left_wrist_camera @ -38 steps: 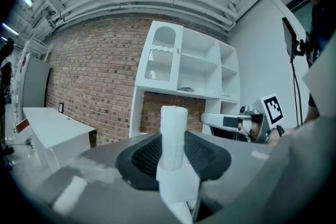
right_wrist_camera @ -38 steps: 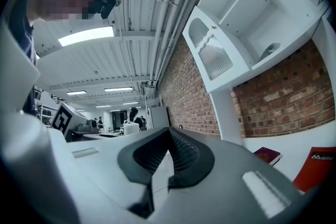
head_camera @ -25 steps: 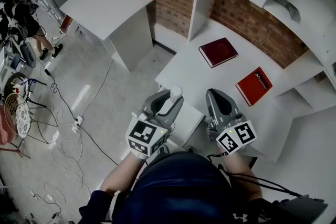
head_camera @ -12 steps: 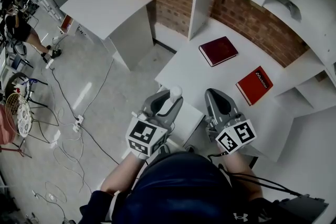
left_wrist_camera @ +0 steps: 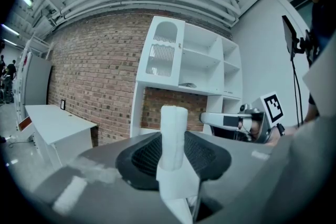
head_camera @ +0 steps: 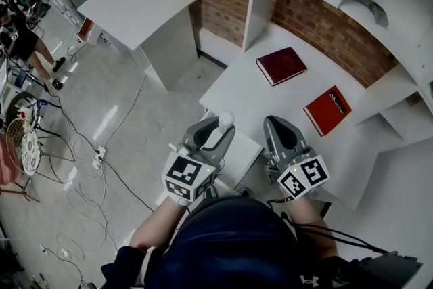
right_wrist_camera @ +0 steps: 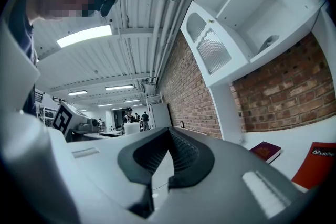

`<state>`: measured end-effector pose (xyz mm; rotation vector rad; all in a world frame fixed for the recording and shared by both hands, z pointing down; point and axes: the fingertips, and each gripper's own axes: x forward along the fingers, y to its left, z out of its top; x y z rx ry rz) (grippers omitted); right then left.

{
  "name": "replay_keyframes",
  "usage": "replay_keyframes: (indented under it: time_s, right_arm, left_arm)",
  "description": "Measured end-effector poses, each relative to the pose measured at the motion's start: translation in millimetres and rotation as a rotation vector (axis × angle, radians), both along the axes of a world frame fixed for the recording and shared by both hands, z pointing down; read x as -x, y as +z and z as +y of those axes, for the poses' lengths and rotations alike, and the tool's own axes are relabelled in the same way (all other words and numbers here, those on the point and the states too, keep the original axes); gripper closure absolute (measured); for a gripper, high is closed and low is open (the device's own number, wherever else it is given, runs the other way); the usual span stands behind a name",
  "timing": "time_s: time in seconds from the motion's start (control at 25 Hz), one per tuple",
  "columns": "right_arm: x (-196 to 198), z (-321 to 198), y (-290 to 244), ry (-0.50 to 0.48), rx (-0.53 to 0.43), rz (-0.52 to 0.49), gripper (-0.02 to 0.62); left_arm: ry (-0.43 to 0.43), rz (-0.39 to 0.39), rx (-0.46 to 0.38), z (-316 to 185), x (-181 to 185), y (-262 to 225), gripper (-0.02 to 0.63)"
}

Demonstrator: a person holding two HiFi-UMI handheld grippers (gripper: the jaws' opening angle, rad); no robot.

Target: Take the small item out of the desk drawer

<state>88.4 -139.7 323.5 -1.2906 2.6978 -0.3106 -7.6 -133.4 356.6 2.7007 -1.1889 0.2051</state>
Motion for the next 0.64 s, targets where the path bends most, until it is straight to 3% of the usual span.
replay_keyframes:
  time_s: [0.64]
  right_arm:
    - [-2.6, 4.1, 3.8, 0.023, 0.007, 0.012, 0.594]
  left_arm:
    - [0.009, 0.009, 0.014, 0.0, 1.5, 8.9, 0.465]
